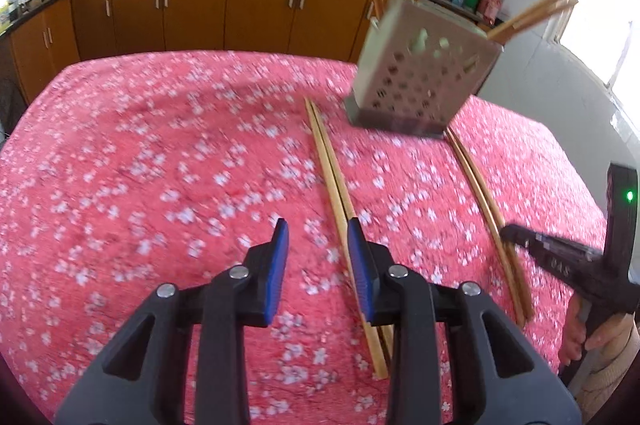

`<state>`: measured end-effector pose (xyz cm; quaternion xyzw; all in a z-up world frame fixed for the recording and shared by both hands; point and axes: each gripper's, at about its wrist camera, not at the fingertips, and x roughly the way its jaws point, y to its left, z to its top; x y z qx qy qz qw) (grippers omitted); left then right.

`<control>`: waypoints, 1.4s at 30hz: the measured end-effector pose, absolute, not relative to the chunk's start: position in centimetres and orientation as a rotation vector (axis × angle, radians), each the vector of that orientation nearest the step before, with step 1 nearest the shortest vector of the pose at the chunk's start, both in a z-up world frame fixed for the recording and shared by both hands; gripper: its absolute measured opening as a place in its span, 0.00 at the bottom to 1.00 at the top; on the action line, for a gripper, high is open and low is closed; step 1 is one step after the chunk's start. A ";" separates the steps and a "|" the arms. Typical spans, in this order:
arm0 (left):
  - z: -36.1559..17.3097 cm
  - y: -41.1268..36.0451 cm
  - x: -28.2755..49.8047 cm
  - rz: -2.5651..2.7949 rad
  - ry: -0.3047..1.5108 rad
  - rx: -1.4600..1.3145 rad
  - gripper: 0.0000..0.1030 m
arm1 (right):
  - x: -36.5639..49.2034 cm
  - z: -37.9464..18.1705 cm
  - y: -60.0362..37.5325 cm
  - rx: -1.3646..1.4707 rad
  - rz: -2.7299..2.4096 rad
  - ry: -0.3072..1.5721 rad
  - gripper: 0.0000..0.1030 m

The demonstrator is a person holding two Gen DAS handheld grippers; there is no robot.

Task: Organize utensils

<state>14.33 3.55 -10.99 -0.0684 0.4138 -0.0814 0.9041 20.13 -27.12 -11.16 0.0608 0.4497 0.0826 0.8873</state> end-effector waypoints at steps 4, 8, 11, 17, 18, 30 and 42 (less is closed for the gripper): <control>-11.9 2.1 14.6 -0.183 0.892 -0.116 0.21 | 21.0 -11.3 -28.6 0.164 0.106 0.929 0.08; -12.5 1.3 14.5 -0.198 0.913 -0.092 0.21 | 20.8 -11.4 -28.9 0.152 0.103 0.922 0.08; -13.0 0.6 14.6 -0.181 0.929 -0.049 0.18 | 20.8 -11.4 -28.9 0.135 0.100 0.916 0.08; -13.5 0.2 14.9 -0.141 0.924 -0.006 0.17 | 19.8 -11.2 -28.1 0.088 0.098 0.905 0.08; -13.6 0.0 15.0 -0.134 0.920 0.004 0.17 | 19.6 -11.2 -28.1 0.082 0.105 0.906 0.08; -13.3 5.8 18.8 0.044 0.893 -0.016 0.08 | 21.2 -11.4 -30.3 0.083 0.021 0.862 0.08; -13.4 8.7 19.5 0.042 0.876 -0.107 0.10 | 23.1 -12.0 -31.5 0.126 0.010 0.848 0.08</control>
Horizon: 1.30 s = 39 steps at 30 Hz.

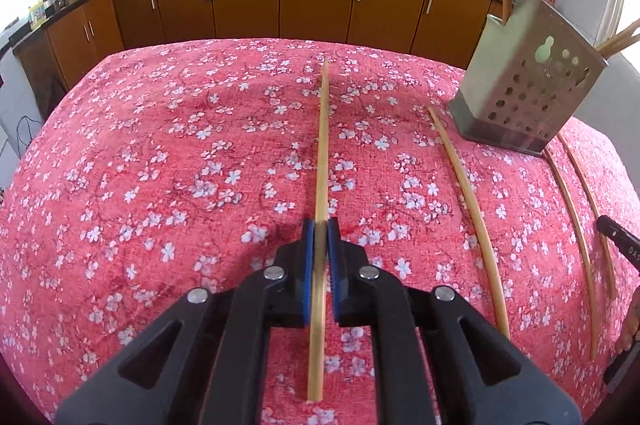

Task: Organize utensils

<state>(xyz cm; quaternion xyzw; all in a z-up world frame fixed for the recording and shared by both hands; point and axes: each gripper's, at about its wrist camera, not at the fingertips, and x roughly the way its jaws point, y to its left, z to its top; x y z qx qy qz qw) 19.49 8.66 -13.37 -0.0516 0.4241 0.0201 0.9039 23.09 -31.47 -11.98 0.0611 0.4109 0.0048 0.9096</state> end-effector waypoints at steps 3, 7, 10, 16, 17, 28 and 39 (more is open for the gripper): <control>-13.4 8.7 19.4 0.036 0.875 -0.125 0.10 | 23.1 -12.0 -31.4 0.124 0.009 0.848 0.08; -13.3 8.8 19.2 0.035 0.875 -0.127 0.10 | 23.1 -11.9 -31.3 0.124 0.009 0.848 0.08; -13.3 8.8 19.2 0.034 0.875 -0.129 0.10 | 23.1 -12.0 -31.3 0.123 0.008 0.848 0.08; -13.3 8.7 19.2 0.035 0.875 -0.130 0.10 | 23.1 -12.0 -31.4 0.123 0.008 0.848 0.08; -13.3 8.7 19.2 0.035 0.875 -0.130 0.10 | 23.1 -12.0 -31.3 0.123 0.008 0.848 0.08; -13.3 8.7 19.2 0.035 0.875 -0.130 0.10 | 23.1 -12.0 -31.4 0.123 0.008 0.848 0.08; -13.3 8.7 19.2 0.035 0.875 -0.130 0.10 | 23.1 -12.0 -31.4 0.123 0.007 0.848 0.08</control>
